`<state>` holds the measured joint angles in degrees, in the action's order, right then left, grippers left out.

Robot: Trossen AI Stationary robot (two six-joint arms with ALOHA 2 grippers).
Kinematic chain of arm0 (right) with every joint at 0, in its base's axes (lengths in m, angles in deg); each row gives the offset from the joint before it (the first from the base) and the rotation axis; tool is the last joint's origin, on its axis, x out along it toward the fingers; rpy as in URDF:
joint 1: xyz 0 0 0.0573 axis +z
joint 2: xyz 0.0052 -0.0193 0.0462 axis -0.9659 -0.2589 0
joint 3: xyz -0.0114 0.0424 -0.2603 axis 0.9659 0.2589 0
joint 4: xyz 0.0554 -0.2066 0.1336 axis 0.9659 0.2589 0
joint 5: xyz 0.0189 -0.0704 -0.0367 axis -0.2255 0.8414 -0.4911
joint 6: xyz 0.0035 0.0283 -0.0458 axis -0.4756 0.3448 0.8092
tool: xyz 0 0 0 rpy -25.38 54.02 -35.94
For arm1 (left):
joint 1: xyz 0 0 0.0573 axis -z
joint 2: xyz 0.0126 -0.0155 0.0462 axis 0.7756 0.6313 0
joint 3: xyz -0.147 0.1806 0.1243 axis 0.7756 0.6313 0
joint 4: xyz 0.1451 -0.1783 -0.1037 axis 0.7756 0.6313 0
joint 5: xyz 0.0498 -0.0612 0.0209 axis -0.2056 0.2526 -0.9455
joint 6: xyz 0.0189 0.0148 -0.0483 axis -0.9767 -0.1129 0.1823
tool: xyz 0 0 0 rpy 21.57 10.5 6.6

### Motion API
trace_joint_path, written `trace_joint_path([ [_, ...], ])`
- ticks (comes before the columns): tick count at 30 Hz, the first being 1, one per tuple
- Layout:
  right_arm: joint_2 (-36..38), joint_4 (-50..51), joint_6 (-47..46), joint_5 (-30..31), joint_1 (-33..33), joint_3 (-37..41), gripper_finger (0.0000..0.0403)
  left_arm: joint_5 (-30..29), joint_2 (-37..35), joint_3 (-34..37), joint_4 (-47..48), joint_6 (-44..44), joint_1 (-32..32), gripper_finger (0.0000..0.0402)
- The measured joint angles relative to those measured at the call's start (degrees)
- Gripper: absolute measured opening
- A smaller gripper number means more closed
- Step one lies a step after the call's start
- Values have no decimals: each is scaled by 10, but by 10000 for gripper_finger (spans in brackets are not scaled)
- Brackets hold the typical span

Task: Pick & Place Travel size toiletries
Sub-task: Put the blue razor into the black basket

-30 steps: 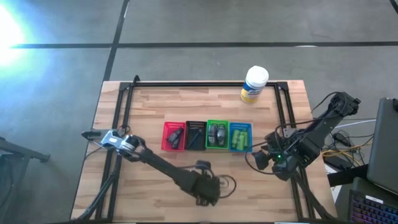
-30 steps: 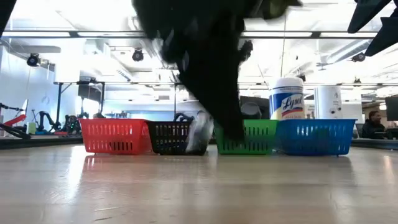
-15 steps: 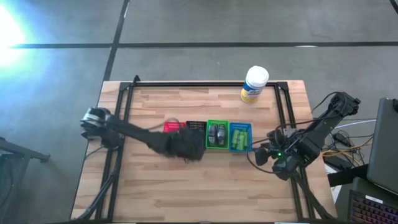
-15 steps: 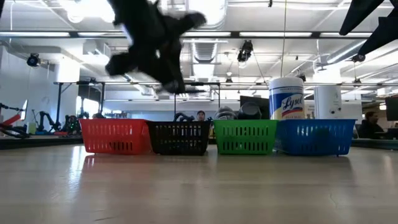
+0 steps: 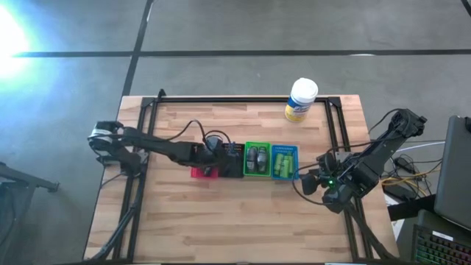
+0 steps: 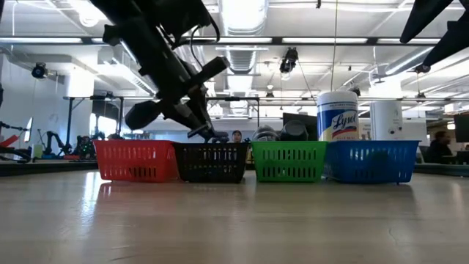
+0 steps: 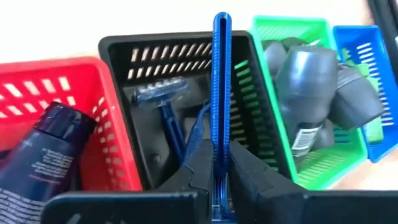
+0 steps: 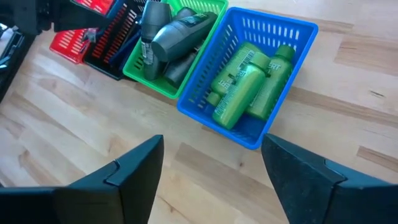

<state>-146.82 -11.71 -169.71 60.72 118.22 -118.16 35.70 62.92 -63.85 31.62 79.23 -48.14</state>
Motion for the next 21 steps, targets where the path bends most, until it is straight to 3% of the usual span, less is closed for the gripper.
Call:
trace_joint_path([
  [9, 0, 4, 3, 0, 0, 0, 295, -13, 2, -2, -1, 7, 0, 69],
  [21, 0, 21, 7, -2, 0, 0, 328, -22, 5, -2, 4, 18, 0, 45],
])
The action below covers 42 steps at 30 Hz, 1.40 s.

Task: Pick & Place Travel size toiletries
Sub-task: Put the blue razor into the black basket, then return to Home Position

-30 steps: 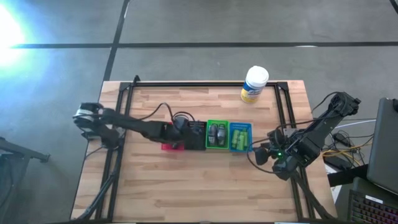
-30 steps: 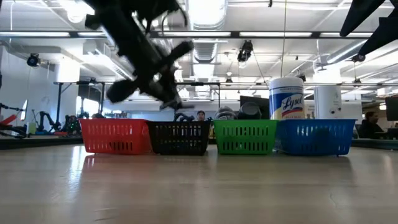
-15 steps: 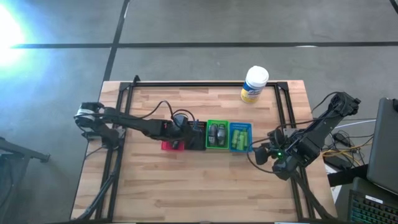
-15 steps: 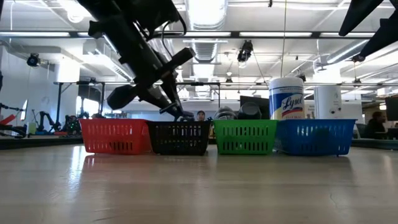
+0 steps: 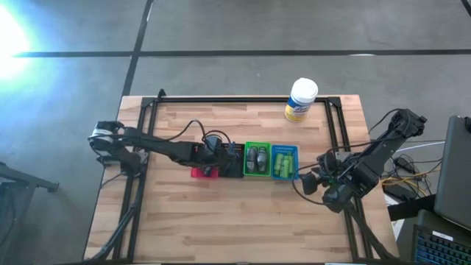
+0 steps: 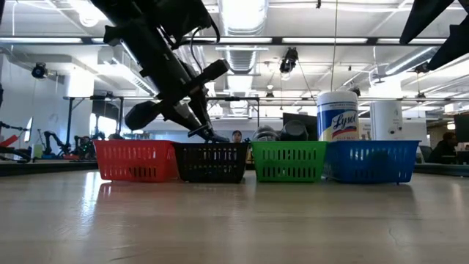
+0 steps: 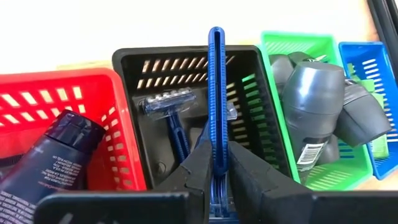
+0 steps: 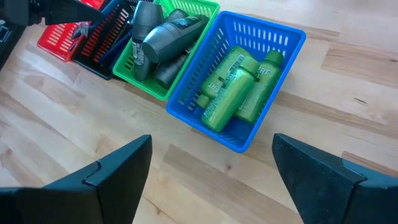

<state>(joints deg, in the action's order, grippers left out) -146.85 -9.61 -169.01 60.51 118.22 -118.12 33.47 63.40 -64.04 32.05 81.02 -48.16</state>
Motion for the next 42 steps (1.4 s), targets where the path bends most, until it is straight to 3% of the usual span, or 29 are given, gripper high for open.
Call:
trace_joint_path([
  [7, 1, 6, -1, -2, 0, 0, 343, -1, 0, 0, 0, 6, 0, 53],
  [14, 4, 7, -2, -2, 0, 0, 355, -1, 0, 0, 9, 17, 0, 131],
  [21, 4, 6, -5, -4, 0, 0, 338, -1, 0, -26, 9, 9, 8, 188],
  [30, 4, 5, 48, -49, 0, -6, 312, -1, -1, -105, 10, -91, 40, 193],
  [37, 4, -1, 65, -119, 0, -6, 291, -30, -2, -136, 10, -156, 70, 193],
  [42, 7, -77, 124, -118, 4, -7, 277, -31, -6, -143, 10, -176, 105, 193],
])
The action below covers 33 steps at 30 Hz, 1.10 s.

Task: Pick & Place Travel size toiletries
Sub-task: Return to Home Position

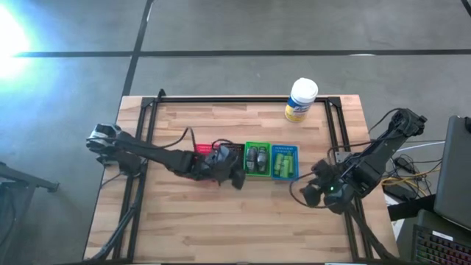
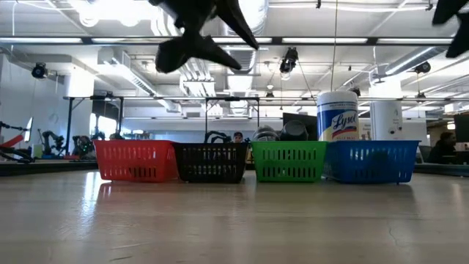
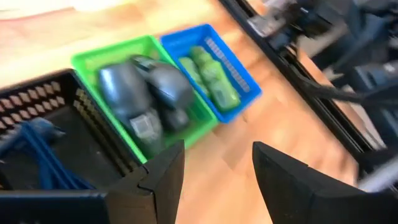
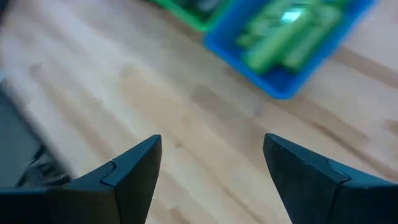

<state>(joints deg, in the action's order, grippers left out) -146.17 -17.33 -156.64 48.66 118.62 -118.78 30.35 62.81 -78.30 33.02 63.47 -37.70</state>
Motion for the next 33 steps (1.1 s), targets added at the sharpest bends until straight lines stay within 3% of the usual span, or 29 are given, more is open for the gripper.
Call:
trace_joint_path([
  [7, 0, -65, 174, 0, -1, -10, 258, 31, -27, 1, 12, -73, 43, 193],
  [14, 1, -98, 145, 1, 0, -29, 241, 34, -97, 1, 98, -122, 54, 193],
  [25, 21, -344, 284, 106, -1, -14, 234, 44, -245, 14, 171, -262, 66, 193],
  [29, 11, -465, 354, 125, -1, 0, 245, 114, -297, 36, 162, -317, 68, 193],
  [33, -6, -583, 427, 137, -2, 24, 258, 163, -347, 86, 94, -337, 71, 193],
])
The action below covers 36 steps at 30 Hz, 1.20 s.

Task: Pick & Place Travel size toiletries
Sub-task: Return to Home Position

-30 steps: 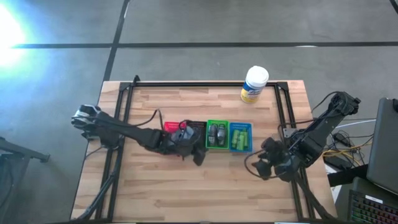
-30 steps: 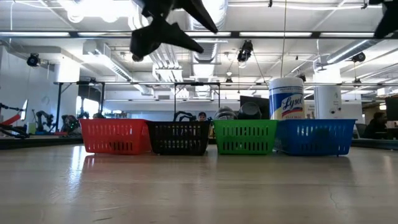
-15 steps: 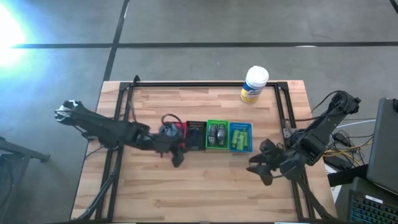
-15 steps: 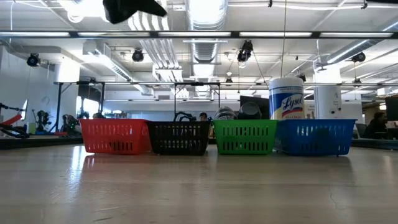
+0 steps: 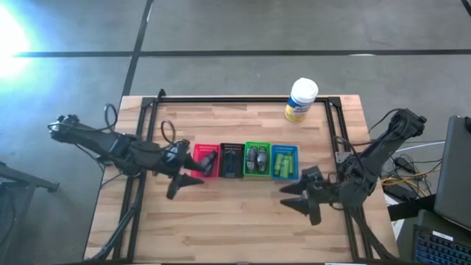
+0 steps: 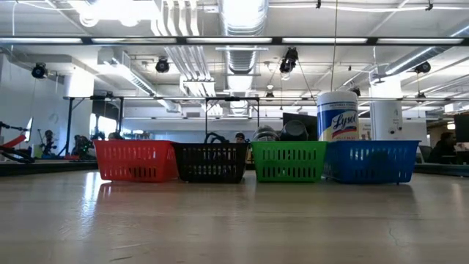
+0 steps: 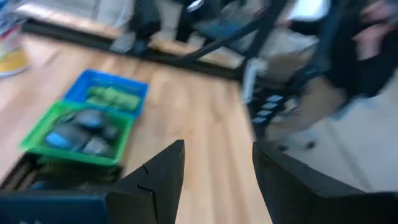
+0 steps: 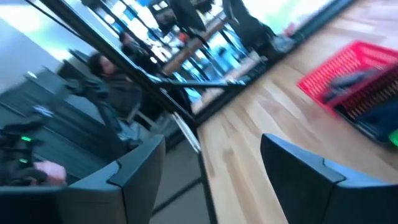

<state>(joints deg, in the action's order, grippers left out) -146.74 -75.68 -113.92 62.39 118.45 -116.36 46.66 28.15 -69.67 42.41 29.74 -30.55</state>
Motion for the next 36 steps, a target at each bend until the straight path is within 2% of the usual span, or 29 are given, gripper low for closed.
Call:
trace_joint_path([
  [5, -14, -93, 32, 5, -7, 34, 275, 55, -62, 104, -164, -2, 0, 193],
  [11, -3, -125, 19, 1, -25, 94, 295, 62, -124, 228, -298, 10, -4, 193],
  [17, 70, -178, 29, -1, -46, 183, 315, 40, -205, 288, -306, 12, -27, 193],
  [22, 173, -266, 94, -9, -54, 276, 331, 17, -285, 320, -304, 2, -57, 193],
  [25, 227, -362, 169, -59, -66, 332, 341, 17, -329, 340, -298, -14, -65, 193],
  [29, 264, -488, 235, -167, -106, 404, 352, 14, -378, 367, -292, -62, -69, 193],
  [32, 278, -529, 217, -236, -150, 452, 357, -53, -409, 384, -292, -71, -69, 193],
  [36, 300, -531, 158, -316, -206, 509, 358, -146, -453, 410, -278, -80, -69, 193],
])
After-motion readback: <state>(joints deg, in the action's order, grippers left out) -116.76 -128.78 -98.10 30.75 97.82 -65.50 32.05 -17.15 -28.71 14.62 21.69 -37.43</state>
